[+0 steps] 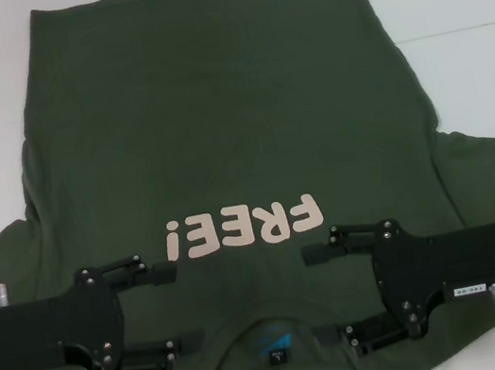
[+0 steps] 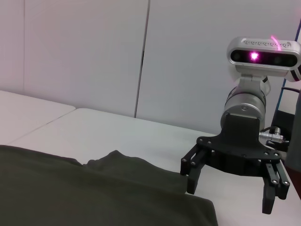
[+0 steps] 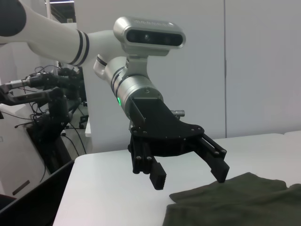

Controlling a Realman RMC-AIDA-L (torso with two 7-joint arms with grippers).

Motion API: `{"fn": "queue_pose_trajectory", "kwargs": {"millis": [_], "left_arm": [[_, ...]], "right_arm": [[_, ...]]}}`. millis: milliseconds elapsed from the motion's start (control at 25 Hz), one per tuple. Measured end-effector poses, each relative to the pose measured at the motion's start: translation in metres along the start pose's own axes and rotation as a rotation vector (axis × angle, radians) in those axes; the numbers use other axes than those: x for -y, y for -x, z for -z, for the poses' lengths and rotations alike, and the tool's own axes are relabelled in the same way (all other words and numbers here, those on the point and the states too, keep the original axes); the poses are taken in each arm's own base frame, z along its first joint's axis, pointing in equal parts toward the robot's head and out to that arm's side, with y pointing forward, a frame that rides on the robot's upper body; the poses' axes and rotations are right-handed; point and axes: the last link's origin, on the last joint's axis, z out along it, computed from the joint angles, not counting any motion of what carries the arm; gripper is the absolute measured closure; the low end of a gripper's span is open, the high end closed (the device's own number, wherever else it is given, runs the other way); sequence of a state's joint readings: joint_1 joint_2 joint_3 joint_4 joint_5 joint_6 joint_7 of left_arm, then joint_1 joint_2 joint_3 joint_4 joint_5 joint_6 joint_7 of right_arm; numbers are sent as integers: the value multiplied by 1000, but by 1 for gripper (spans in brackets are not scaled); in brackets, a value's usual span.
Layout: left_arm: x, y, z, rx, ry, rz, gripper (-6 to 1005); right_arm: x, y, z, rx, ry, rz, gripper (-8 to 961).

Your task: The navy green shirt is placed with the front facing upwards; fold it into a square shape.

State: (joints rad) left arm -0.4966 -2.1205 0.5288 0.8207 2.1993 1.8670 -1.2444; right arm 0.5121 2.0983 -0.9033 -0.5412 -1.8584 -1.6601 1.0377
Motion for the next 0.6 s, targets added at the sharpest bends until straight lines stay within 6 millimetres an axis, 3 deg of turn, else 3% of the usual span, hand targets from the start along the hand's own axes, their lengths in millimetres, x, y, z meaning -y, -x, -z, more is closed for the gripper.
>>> {"fn": "queue_pose_trajectory", "kwargs": {"millis": [600], "left_arm": [[-2, 0, 6, -8, 3, 7, 124]], "right_arm": [[0, 0, 2, 3, 3, -9, 38]]}}
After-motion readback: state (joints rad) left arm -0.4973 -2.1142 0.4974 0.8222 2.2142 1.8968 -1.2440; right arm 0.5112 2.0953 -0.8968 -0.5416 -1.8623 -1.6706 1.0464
